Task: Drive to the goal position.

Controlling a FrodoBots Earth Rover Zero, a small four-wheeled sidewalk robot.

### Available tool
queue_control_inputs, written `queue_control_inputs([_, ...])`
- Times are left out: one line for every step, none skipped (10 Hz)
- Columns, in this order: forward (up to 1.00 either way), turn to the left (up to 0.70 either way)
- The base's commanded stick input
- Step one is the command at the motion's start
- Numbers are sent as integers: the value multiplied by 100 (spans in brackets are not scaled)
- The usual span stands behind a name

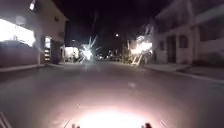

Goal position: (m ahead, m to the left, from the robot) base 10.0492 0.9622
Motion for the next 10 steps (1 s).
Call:
queue_control_inputs([70, 0])
queue_control_inputs([70, 0])
queue_control_inputs([70, 0])
queue_control_inputs([70, 0])
queue_control_inputs([70, 0])
queue_control_inputs([70, 0])
queue_control_inputs([70, -18])
queue_control_inputs([70, -29])
queue_control_inputs([70, -14])
queue_control_inputs([70, 0])
